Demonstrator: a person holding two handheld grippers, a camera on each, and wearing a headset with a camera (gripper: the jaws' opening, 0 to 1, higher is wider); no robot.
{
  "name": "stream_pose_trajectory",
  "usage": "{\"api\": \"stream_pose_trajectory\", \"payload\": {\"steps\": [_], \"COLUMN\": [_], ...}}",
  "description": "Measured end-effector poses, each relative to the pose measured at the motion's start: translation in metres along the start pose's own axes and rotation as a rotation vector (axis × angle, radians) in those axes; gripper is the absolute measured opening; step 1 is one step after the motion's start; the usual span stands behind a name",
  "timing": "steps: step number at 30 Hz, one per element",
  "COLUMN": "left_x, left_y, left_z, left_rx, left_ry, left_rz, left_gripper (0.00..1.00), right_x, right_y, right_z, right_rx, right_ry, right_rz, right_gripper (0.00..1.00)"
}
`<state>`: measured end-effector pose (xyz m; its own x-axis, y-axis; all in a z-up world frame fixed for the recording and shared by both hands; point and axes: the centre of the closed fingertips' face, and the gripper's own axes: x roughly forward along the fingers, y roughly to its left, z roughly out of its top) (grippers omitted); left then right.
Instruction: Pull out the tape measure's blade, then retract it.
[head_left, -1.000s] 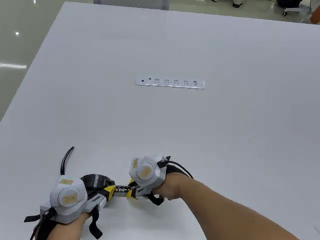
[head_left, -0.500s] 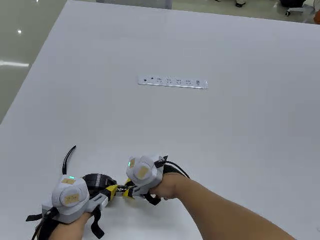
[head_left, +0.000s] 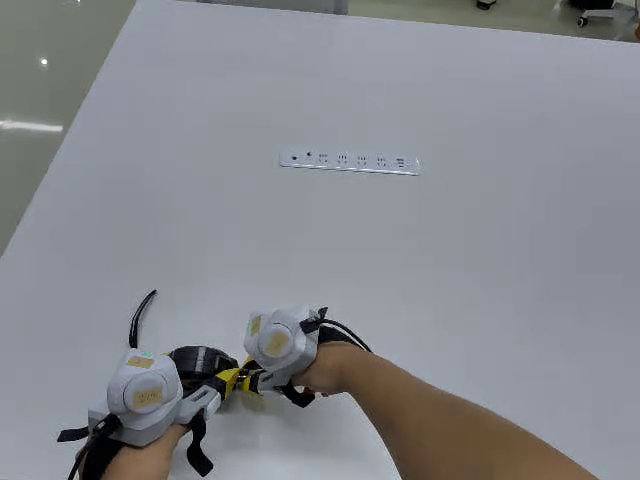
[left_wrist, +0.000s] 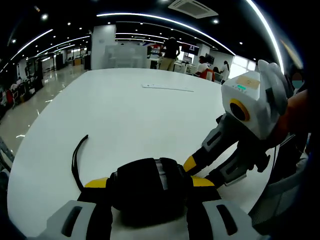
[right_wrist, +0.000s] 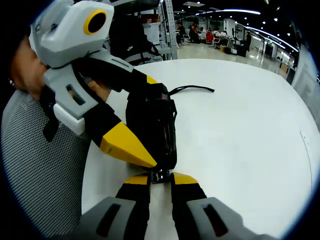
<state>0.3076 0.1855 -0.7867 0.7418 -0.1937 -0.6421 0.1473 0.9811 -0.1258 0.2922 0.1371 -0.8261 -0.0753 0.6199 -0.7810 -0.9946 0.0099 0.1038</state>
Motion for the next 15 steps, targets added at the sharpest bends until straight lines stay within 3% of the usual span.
{"api": "stream_pose_trajectory", "payload": {"steps": [10, 15], "left_x": [0.0003, 0.0005], "left_y": [-0.0003, -0.0003], "left_z": [-0.0004, -0.0005], "left_rx": [0.003, 0.004], "left_ry": [-0.001, -0.002], "left_rz": [0.001, 0.002], "left_gripper": [0.57, 0.57], "right_x": [0.0024, 0.0030], "right_y": [0.0001, -0.0007], "right_z": [0.0012, 0.0006], "right_rx": [-0.052, -0.043], "right_ry": [0.022, 0.023], "right_rz": [0.020, 0.012], "right_gripper": [0.15, 0.15]}}
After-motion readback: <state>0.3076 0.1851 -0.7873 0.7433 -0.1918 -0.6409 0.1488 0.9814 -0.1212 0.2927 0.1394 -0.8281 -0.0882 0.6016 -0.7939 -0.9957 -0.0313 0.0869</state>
